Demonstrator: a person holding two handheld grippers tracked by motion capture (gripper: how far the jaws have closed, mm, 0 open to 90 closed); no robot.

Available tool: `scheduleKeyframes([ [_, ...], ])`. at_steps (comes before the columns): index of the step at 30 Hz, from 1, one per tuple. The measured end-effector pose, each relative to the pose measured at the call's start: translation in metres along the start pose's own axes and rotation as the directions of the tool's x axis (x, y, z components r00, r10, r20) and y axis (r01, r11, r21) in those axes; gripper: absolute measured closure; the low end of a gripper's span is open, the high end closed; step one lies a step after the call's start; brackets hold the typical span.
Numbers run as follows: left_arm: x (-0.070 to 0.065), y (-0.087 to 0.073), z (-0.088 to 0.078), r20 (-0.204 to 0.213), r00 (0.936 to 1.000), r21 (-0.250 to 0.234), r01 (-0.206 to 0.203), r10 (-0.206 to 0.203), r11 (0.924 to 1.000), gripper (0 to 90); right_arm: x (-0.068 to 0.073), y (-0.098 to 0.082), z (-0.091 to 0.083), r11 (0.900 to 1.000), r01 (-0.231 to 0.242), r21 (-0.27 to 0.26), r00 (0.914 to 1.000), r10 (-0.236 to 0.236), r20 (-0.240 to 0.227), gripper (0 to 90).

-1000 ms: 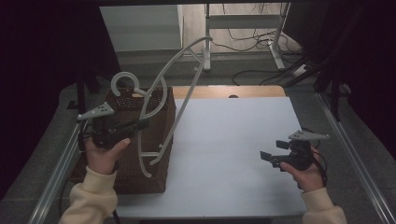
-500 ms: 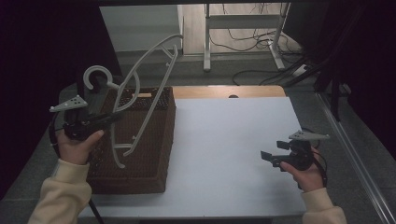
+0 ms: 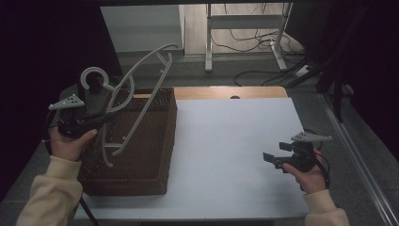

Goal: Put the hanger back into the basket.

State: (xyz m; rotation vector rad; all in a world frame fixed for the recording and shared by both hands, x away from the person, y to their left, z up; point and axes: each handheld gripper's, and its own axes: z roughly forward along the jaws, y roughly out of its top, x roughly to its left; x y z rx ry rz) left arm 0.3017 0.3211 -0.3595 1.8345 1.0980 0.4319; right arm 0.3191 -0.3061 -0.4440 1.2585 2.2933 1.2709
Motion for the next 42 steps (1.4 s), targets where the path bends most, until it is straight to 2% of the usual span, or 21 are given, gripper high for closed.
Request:
scheduleKeyframes([
  [9, 0.012, -0.018, 0.000, -0.039, 0.9991, 0.034, 0.021, -0.019, 0.9992, 79.8, 0.000, 0.000, 0.001, 1.000, 0.000, 0.004, 1.0000, 0.000, -0.002, 11.9],
  [23, 0.025, -0.042, -0.005, -0.084, 0.9964, 0.101, 0.018, -0.009, 0.9947, 79.7, 0.000, -0.002, 0.004, 1.000, 0.001, 0.015, 1.0000, -0.001, 0.004, 11.9],
  [29, 0.028, -0.054, 0.003, -0.096, 0.9954, 0.139, 0.019, -0.006, 0.9901, 79.8, 0.000, -0.002, 0.004, 1.000, -0.001, 0.015, 1.0000, 0.001, 0.003, 11.9],
  [42, 0.029, -0.070, 0.018, -0.107, 0.9942, 0.232, 0.015, 0.011, 0.9727, 79.7, -0.001, -0.003, 0.005, 1.000, -0.004, 0.023, 1.0000, 0.004, 0.003, 11.9],
])
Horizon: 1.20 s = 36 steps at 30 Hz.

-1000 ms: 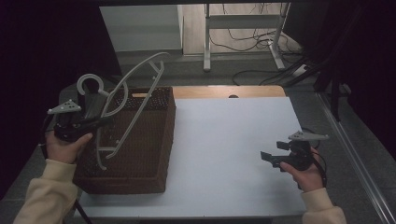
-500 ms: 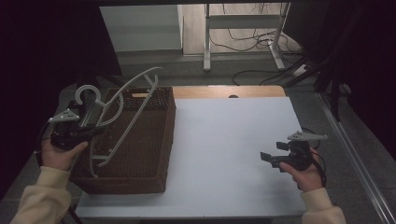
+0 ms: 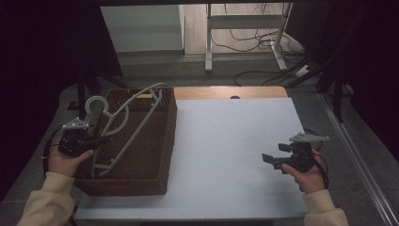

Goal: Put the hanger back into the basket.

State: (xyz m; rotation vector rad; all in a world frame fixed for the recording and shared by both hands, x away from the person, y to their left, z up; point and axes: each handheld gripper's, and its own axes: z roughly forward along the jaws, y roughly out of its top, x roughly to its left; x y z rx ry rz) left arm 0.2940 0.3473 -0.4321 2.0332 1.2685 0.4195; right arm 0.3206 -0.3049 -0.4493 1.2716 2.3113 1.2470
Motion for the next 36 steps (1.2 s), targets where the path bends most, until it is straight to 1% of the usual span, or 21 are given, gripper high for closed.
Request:
scheduleKeyframes([
  [3, -0.002, 0.001, 0.002, 0.010, 0.9999, 0.011, -0.008, 0.008, 0.9999, 79.7, 0.000, 0.000, 0.000, 1.000, 0.001, 0.002, 1.0000, -0.001, 0.000, 11.9],
  [5, -0.002, 0.002, 0.005, 0.001, 1.0000, 0.046, -0.006, 0.006, 0.9989, 79.6, 0.000, 0.000, 0.000, 1.000, 0.001, 0.002, 1.0000, -0.001, 0.000, 11.9],
  [7, -0.003, 0.004, 0.009, -0.015, 0.9998, 0.076, 0.014, -0.013, 0.9970, 79.4, 0.000, 0.000, 0.000, 1.000, -0.001, 0.001, 1.0000, 0.001, -0.002, 11.9],
  [8, -0.002, 0.005, 0.010, -0.004, 0.9998, 0.084, 0.019, -0.019, 0.9963, 78.7, 0.000, 0.000, 0.000, 1.000, -0.001, 0.000, 1.0000, 0.001, -0.001, 11.9],
  [9, -0.002, 0.005, 0.011, 0.017, 0.9996, 0.071, 0.023, -0.024, 0.9972, 73.7, 0.000, 0.000, 0.000, 1.000, -0.001, 0.000, 1.0000, 0.001, -0.001, 11.9],
  [10, -0.002, 0.006, 0.012, 0.040, 0.9987, 0.056, 0.030, -0.032, 0.9980, 60.9, 0.000, 0.000, 0.000, 1.000, 0.000, 0.000, 1.0000, 0.000, -0.002, 11.9],
  [11, -0.003, 0.007, 0.012, 0.037, 0.9989, 0.052, 0.029, -0.031, 0.9982, 49.7, 0.000, 0.000, 0.000, 1.000, -0.001, 0.000, 1.0000, 0.001, -0.002, 11.9],
  [12, -0.005, 0.007, 0.011, 0.023, 0.9994, 0.046, 0.026, -0.027, 0.9986, 44.0, 0.000, 0.000, -0.001, 1.000, 0.000, 0.000, 1.0000, 0.000, -0.002, 11.9],
  [16, -0.009, 0.010, 0.007, 0.032, 0.9991, 0.015, 0.027, -0.027, 0.9995, 28.4, 0.000, 0.000, 0.000, 1.000, -0.001, 0.001, 1.0000, 0.001, -0.002, 11.9],
  [17, -0.012, 0.012, 0.004, 0.031, 0.9990, -0.006, 0.034, -0.033, 0.9994, 26.3, 0.000, 0.000, 0.000, 1.000, -0.001, 0.001, 1.0000, 0.001, -0.002, 11.9],
  [20, -0.017, 0.015, -0.003, 0.055, 0.9972, -0.048, 0.054, -0.051, 0.9974, 23.0, 0.000, 0.000, 0.000, 1.000, -0.001, -0.001, 1.0000, 0.001, -0.004, 11.9],
  [21, -0.017, 0.015, -0.003, 0.055, 0.9972, -0.048, 0.054, -0.051, 0.9974, 22.1, 0.000, 0.000, 0.000, 1.000, -0.001, -0.001, 1.0000, 0.001, -0.004, 11.9],
  [22, -0.023, 0.017, -0.006, 0.066, 0.9964, -0.073, 0.057, -0.053, 0.9957, 21.5, 0.000, 0.000, 0.000, 1.000, -0.002, 0.000, 1.0000, 0.002, -0.003, 11.9],
  [23, -0.023, 0.017, -0.006, 0.066, 0.9964, -0.073, 0.057, -0.053, 0.9957, 21.4, -0.001, 0.000, 0.000, 1.000, -0.003, -0.002, 1.0000, 0.003, -0.003, 11.9],
  [24, -0.031, 0.019, -0.008, 0.079, 0.9961, -0.091, 0.047, -0.040, 0.9947, 21.3, -0.001, 0.000, 0.000, 1.000, -0.003, -0.002, 1.0000, 0.003, -0.003, 11.9],
  [27, -0.048, 0.022, -0.009, 0.099, 0.9950, -0.110, 0.026, -0.015, 0.9936, 20.8, -0.001, 0.000, -0.001, 1.000, -0.004, -0.002, 1.0000, 0.004, -0.003, 11.9],
  [28, -0.053, 0.023, -0.008, 0.104, 0.9945, -0.118, 0.022, -0.009, 0.9927, 20.7, -0.001, 0.000, -0.001, 1.000, -0.005, -0.003, 1.0000, 0.005, -0.003, 11.9],
  [29, -0.053, 0.023, -0.008, 0.104, 0.9945, -0.118, 0.022, -0.009, 0.9927, 20.7, -0.001, 0.000, -0.001, 1.000, -0.004, -0.003, 1.0000, 0.004, -0.003, 11.9],
  [30, -0.060, 0.025, -0.007, 0.110, 0.9940, -0.125, 0.014, 0.000, 0.9921, 20.7, -0.001, 0.000, -0.001, 1.000, -0.004, -0.003, 1.0000, 0.004, -0.003, 11.9],
  [33, -0.075, 0.028, -0.004, 0.139, 0.9902, -0.142, 0.015, 0.005, 0.9897, 20.7, 0.000, 0.000, -0.001, 1.000, 0.001, -0.004, 1.0000, -0.001, -0.004, 11.9],
  [36, -0.088, 0.029, -0.001, 0.188, 0.9821, -0.164, 0.015, 0.017, 0.9864, 20.4, 0.000, 0.000, -0.001, 1.000, 0.002, -0.007, 1.0000, -0.002, -0.004, 11.9],
])
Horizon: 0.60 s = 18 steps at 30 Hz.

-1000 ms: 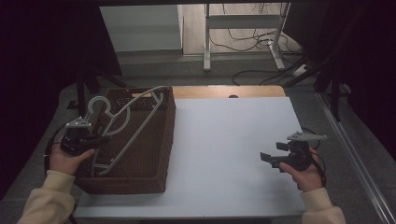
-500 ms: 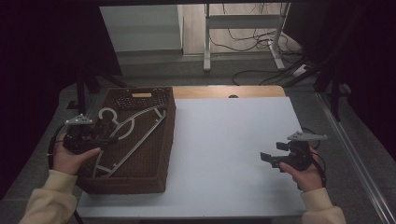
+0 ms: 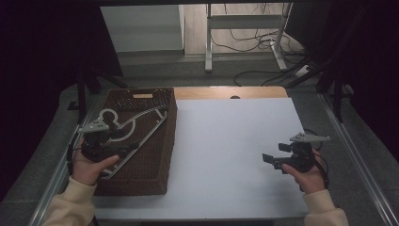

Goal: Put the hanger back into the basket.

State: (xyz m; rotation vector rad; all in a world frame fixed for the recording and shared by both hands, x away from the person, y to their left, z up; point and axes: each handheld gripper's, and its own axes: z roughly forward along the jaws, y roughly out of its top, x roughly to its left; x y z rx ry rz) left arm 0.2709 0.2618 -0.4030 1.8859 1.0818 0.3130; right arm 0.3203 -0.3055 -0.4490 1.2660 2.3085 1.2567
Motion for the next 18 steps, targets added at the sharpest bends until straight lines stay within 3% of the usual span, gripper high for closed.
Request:
scheduleKeyframes([
  [5, -0.024, -0.003, 0.014, 0.053, 0.9983, -0.002, -0.023, 0.023, 0.9997, 19.1, 0.001, 0.000, 0.001, 1.000, 0.010, -0.003, 1.0000, -0.010, 0.000, 11.7],
  [8, -0.037, -0.006, 0.024, 0.055, 0.9973, 0.021, -0.051, 0.049, 0.9985, 18.6, 0.003, 0.000, 0.002, 1.000, 0.017, -0.003, 0.9999, -0.017, -0.004, 11.7],
  [11, -0.046, -0.010, 0.032, 0.058, 0.9971, 0.027, -0.051, 0.049, 0.9983, 18.4, 0.005, 0.000, 0.003, 1.000, 0.026, -0.003, 0.9996, -0.026, -0.006, 11.6],
  [18, -0.052, -0.017, 0.041, 0.039, 0.9977, 0.048, -0.058, 0.056, 0.9972, 18.4, 0.007, -0.001, 0.005, 0.999, 0.048, 0.002, 0.9989, -0.048, 0.000, 11.1],
])
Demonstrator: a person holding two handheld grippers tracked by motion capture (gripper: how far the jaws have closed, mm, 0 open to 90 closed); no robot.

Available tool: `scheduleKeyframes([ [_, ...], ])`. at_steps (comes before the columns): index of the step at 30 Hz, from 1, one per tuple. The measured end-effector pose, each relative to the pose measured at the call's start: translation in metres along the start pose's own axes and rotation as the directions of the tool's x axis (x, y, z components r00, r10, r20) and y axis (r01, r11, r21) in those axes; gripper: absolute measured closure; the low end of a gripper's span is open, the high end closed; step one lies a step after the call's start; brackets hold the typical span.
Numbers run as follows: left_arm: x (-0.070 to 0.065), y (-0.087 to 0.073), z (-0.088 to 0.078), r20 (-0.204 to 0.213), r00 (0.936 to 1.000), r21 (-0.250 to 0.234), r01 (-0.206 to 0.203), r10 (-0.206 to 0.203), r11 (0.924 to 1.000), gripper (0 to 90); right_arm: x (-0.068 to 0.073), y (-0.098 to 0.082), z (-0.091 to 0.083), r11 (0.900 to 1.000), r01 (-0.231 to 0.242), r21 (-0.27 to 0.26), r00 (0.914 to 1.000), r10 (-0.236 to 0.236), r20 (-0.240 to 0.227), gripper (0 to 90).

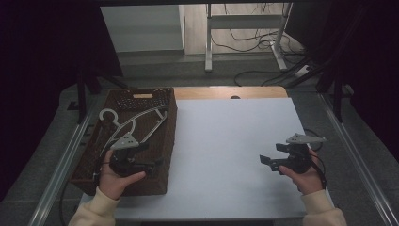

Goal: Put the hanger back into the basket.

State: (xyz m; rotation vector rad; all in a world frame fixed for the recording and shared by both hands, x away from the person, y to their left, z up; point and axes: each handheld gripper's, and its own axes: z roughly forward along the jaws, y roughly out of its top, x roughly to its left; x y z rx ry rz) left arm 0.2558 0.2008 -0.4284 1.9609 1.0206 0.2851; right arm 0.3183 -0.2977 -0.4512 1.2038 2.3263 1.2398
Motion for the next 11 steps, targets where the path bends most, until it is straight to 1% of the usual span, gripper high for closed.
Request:
scheduleKeyframes([
  [3, 0.0019, -0.0009, 0.0000, 0.000, 1.0000, -0.004, -0.001, 0.001, 1.0000, 18.5, 0.0005, 0.0003, -0.0010, 1.000, 0.008, -0.007, 0.9999, -0.008, 0.010, 11.1],
  [11, 0.0038, -0.0014, -0.0015, 0.008, 0.9999, -0.009, -0.006, 0.006, 0.9999, 18.2, -0.0007, -0.0002, -0.0010, 1.000, 0.025, -0.006, 0.9995, -0.025, 0.021, 10.7],
])
